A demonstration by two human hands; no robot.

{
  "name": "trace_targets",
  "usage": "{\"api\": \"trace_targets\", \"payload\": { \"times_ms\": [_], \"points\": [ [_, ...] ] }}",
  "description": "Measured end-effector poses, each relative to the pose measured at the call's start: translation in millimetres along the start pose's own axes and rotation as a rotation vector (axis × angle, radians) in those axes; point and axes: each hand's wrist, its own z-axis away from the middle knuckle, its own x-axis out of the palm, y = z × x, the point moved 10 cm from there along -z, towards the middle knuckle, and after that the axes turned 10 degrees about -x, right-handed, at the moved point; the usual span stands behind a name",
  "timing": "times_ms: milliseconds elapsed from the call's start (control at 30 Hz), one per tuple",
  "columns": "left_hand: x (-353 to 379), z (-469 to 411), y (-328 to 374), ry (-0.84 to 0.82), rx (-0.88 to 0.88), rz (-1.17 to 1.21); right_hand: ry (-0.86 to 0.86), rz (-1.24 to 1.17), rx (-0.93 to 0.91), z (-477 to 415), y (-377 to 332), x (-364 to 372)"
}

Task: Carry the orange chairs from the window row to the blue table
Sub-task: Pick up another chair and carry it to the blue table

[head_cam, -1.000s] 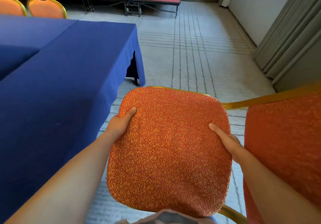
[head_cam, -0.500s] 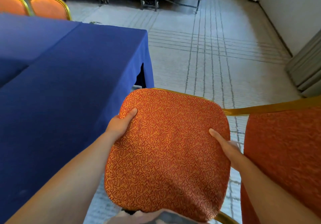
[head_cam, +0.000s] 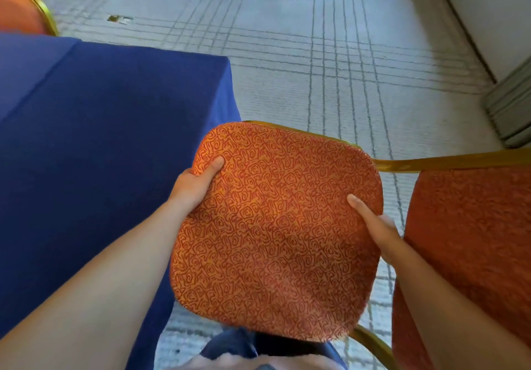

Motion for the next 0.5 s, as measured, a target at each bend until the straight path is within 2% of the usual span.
{"api": "trace_targets", "payload": {
  "times_ms": [500],
  "points": [
    [83, -160, 31, 0.030, -0.264, -0.066, -0.066, 0.156, 0.178, -200, -8, 47]
  ]
}}
